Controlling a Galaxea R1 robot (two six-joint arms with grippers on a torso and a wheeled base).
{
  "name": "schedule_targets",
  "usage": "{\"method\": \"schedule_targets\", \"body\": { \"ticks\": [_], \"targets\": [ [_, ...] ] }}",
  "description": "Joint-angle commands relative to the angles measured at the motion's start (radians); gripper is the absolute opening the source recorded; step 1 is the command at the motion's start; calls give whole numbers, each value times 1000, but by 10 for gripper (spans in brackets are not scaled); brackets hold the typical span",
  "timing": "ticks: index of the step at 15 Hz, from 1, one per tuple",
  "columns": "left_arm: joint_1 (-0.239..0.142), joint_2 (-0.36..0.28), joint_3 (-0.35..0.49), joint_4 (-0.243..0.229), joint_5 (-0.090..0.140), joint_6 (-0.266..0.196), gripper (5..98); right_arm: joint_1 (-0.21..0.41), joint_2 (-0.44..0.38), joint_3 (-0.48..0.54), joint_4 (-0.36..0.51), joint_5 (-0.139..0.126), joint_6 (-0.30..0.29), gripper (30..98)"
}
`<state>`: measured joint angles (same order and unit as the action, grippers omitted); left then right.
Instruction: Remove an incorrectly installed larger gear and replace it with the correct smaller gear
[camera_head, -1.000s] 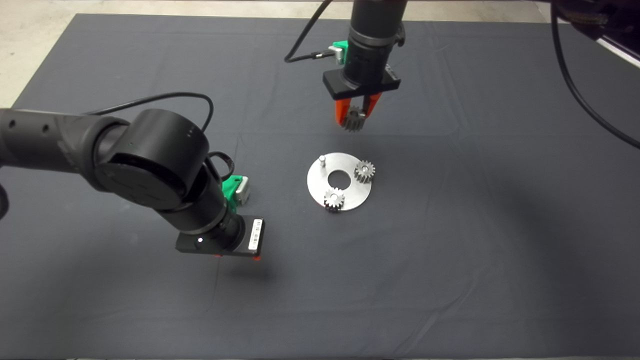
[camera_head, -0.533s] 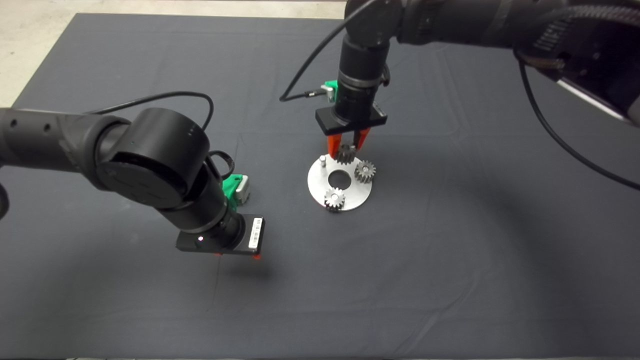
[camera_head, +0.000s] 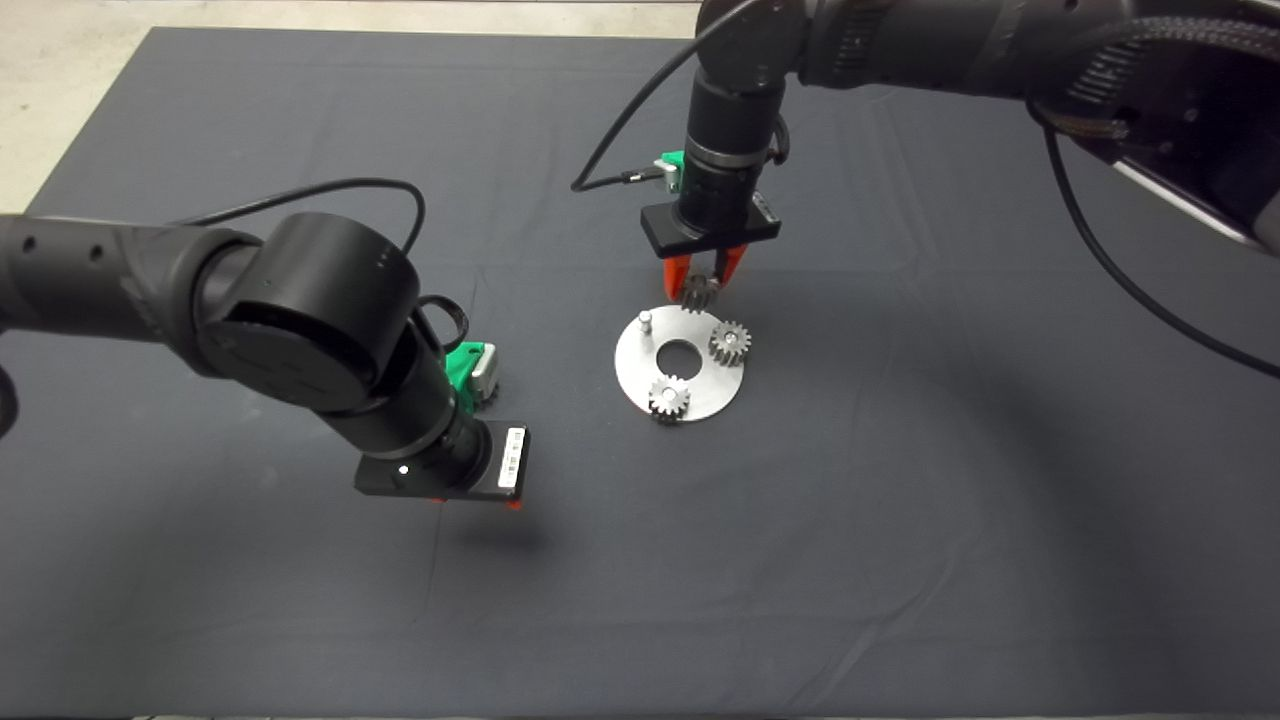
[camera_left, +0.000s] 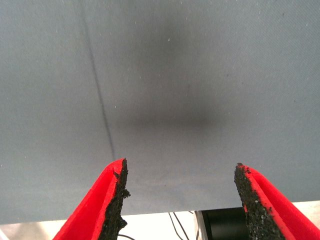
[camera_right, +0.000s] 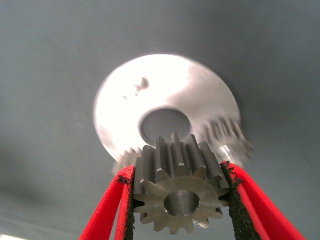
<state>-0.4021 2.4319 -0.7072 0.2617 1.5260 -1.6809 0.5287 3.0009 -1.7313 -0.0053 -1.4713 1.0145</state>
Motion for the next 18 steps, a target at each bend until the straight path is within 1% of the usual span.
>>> {"method": "schedule_targets", "body": {
  "ticks": [1, 3, 6, 8, 11, 13, 14, 16, 18],
  "targets": [
    [-18, -45, -3, 43, 86, 3, 537, -2, 10, 9, -102, 45, -3, 390],
    [-17, -99, -4, 65, 88, 3, 537, -18, 10, 9, -133, 72, -2, 390],
    [-17, -169, 6, 97, 88, 4, 537, -33, 11, 15, -143, 101, -2, 390],
    [-17, -181, 10, 105, 88, 6, 537, -33, 11, 32, -159, 105, 4, 390],
    [-17, -175, 11, 106, 88, 6, 537, -35, 11, 49, -160, 112, 9, 389],
    [-17, -178, 13, 108, 88, 6, 537, -44, 11, 64, -188, 112, 12, 390],
    [-17, -178, 14, 108, 88, 6, 537, -44, 11, 66, -203, 114, 24, 390],
    [-17, -181, 22, 110, 88, 6, 537, -45, 11, 66, -211, 114, 30, 389],
    [-17, -184, 34, 126, 86, 6, 537, -47, 11, 74, -226, 114, 32, 388]
  ]
}}
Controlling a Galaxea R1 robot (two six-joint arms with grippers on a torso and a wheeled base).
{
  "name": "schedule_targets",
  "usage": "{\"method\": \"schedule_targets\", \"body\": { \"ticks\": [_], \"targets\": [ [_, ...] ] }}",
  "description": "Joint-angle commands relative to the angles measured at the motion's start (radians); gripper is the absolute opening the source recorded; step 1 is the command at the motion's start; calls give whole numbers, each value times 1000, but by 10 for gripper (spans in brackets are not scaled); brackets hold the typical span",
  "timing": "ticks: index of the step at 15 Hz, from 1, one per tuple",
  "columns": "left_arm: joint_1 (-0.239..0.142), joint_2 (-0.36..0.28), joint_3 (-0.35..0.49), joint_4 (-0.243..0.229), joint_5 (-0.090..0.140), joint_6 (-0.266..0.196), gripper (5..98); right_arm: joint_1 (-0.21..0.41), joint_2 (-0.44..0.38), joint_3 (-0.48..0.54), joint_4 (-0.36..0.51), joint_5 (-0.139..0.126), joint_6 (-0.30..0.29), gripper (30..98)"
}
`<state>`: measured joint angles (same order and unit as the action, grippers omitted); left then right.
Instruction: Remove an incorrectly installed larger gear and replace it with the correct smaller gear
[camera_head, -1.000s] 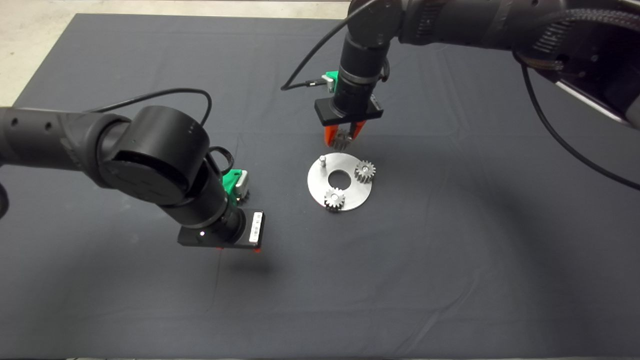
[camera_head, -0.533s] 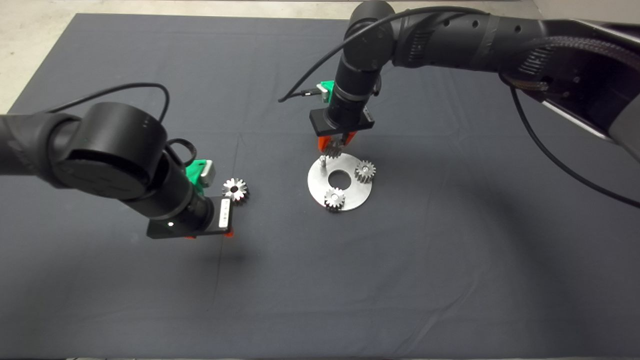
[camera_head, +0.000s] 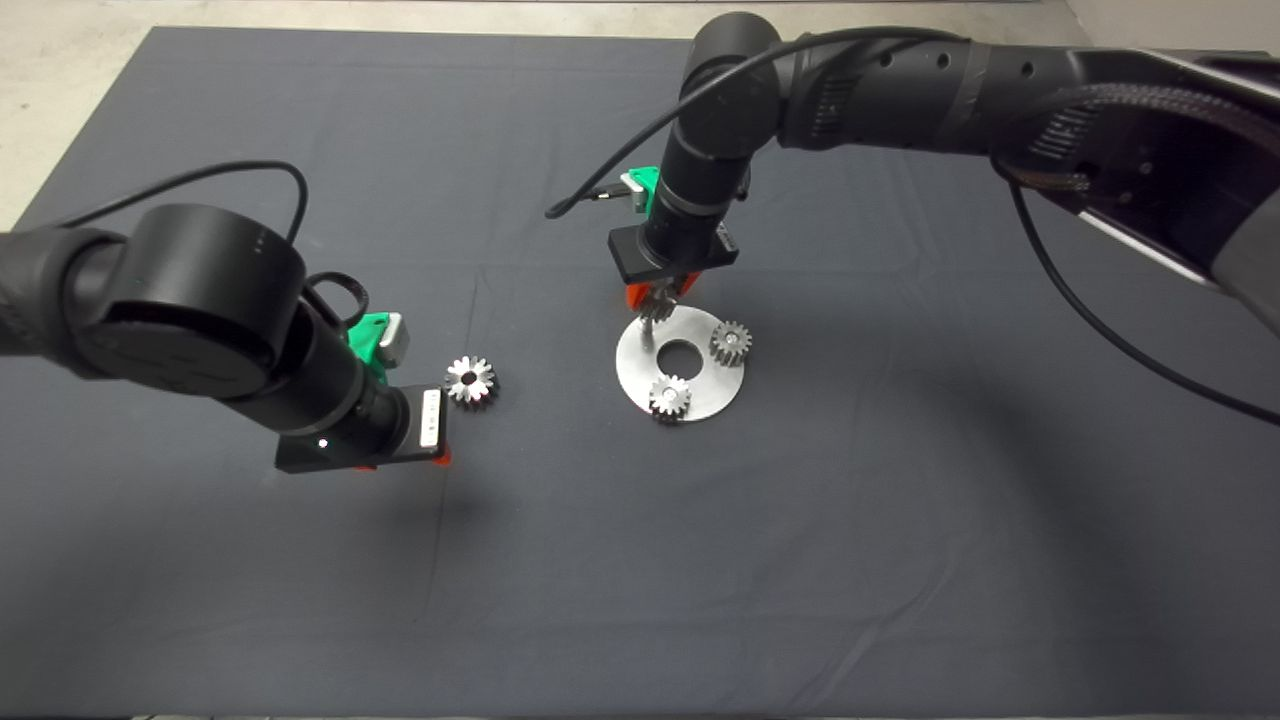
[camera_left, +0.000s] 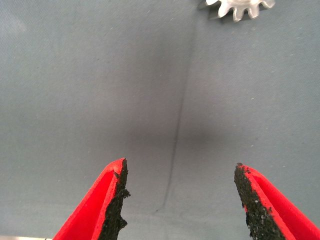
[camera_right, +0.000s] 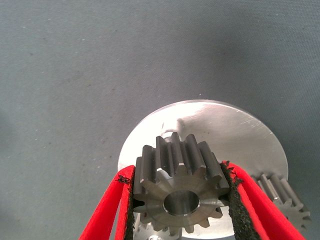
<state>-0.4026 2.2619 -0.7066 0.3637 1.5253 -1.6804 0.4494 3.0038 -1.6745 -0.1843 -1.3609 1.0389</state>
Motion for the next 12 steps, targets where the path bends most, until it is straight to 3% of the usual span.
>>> {"method": "schedule_targets", "body": {
  "ticks": [1, 10, 12],
  "targets": [
    [-16, -14, 38, 27, 87, 5, 537, 33, 8, 24, -55, 3, 9, 388],
    [-16, -37, 54, 41, 88, 5, 537, 1, 8, 76, -139, 19, 81, 387],
    [-16, -49, 55, 55, 88, 5, 537, -23, 8, 99, -208, 17, 110, 387]
  ]
}}
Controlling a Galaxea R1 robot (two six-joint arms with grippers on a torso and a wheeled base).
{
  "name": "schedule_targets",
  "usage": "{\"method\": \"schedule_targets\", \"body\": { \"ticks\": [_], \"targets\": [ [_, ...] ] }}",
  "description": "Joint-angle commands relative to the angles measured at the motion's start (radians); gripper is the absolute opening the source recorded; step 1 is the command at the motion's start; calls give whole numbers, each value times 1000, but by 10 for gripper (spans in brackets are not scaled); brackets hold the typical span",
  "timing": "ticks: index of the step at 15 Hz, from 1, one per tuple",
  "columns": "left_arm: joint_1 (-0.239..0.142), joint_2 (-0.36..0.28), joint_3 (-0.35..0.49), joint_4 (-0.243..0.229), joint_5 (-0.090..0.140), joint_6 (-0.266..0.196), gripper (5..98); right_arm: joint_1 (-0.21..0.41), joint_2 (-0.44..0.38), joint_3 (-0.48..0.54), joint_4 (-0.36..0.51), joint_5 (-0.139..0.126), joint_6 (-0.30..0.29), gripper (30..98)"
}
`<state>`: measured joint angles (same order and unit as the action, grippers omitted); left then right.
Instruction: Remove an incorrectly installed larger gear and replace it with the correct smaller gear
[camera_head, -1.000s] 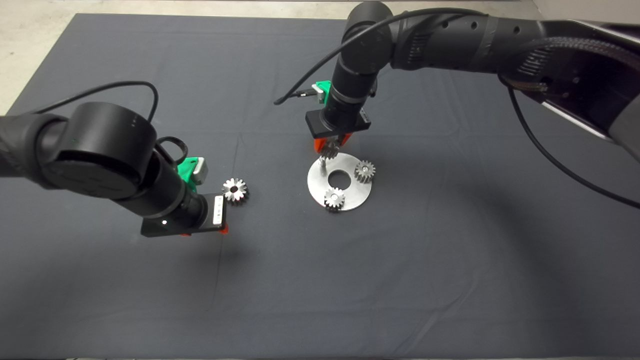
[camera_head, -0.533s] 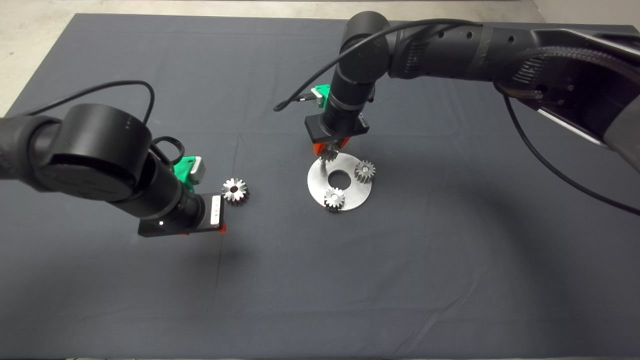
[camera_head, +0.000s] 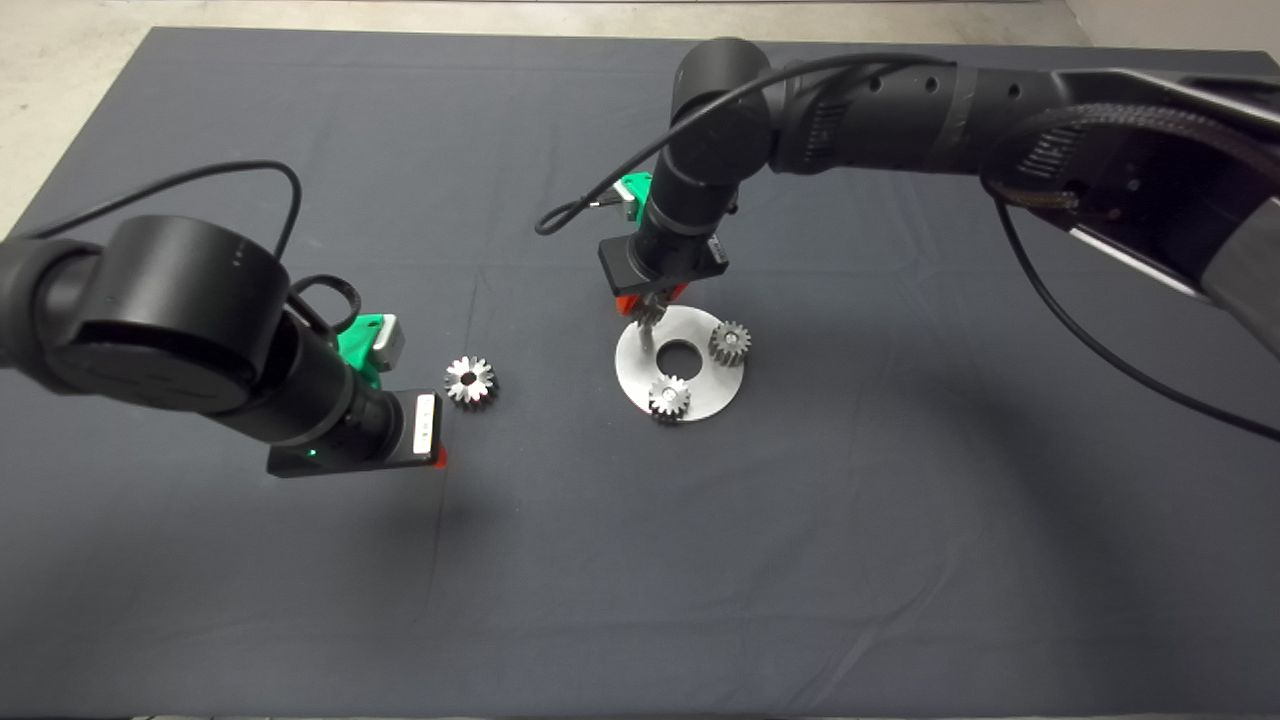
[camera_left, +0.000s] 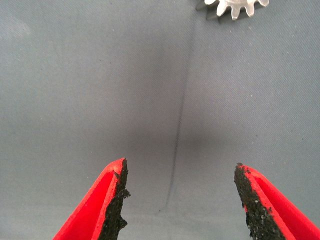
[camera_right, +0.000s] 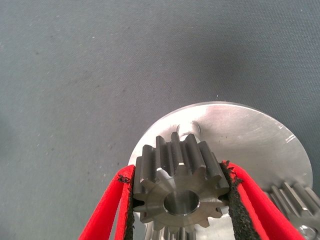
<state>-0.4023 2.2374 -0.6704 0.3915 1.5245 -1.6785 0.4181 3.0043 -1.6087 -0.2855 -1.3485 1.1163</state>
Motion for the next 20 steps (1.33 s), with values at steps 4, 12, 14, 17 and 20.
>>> {"method": "schedule_targets", "body": {
  "ticks": [4, 12, 14, 17, 20],
  "targets": [
    [-17, -32, 35, 35, 89, 3, 537, -10, 8, 37, -161, 5, 51, 387],
    [-17, -17, 36, 43, 86, 3, 537, -10, 6, 32, -169, -6, 54, 387],
    [-17, -6, 34, 43, 85, 3, 537, -10, 6, 32, -162, -13, 56, 387],
    [-17, -7, 40, 43, 85, 3, 537, -8, 5, 22, -111, -55, 75, 387],
    [-17, -6, 40, 43, 85, 3, 537, -7, 5, 21, -77, -80, 79, 387]
  ]
}}
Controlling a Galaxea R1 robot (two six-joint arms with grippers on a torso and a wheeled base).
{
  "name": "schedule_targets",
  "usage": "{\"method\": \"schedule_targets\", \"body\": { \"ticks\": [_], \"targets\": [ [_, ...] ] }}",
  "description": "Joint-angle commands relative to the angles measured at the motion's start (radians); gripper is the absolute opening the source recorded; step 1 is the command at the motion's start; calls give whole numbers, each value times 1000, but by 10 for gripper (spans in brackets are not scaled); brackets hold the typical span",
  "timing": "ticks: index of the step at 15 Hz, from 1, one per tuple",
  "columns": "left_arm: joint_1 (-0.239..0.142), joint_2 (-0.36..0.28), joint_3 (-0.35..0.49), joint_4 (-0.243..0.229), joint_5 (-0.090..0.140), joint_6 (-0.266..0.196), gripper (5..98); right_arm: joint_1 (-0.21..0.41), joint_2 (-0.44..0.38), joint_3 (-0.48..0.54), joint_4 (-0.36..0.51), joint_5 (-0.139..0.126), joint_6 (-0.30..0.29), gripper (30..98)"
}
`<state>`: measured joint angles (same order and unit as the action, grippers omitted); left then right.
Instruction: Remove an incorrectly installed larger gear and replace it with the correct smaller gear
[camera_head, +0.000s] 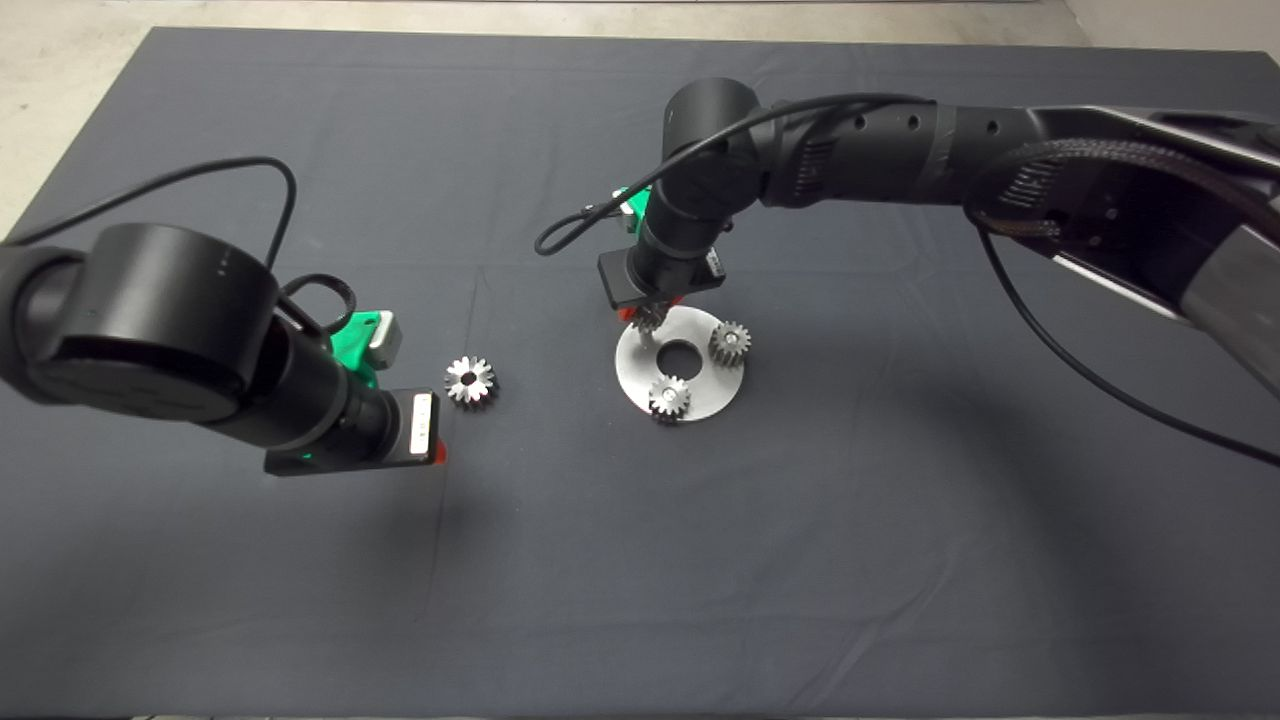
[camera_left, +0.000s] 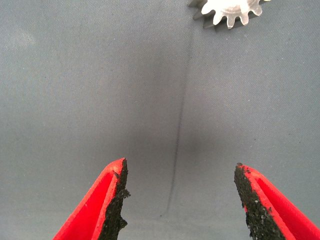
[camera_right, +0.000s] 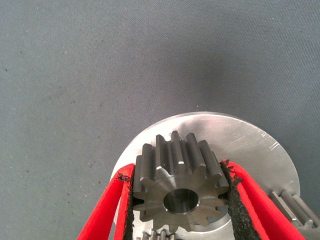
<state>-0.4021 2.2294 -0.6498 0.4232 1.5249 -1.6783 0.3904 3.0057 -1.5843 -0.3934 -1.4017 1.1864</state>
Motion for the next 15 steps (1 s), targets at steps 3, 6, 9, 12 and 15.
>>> {"method": "schedule_targets", "body": {
  "ticks": [3, 6, 9, 12, 15],
  "targets": [
    [-17, 0, 21, 11, 84, 3, 537, 21, 3, -3, 41, -33, 10, 387],
    [-17, 0, 26, 11, 86, 3, 537, 19, 3, 3, 44, -33, 17, 387],
    [-17, 2, 26, 11, 85, 3, 537, 19, 3, -3, 84, -33, 30, 387],
    [-17, 2, 27, 11, 86, 3, 537, 18, 3, -5, 125, -33, 30, 387],
    [-17, 5, 26, 12, 87, 3, 537, 15, 3, -2, 123, -25, 38, 387]
  ]
}}
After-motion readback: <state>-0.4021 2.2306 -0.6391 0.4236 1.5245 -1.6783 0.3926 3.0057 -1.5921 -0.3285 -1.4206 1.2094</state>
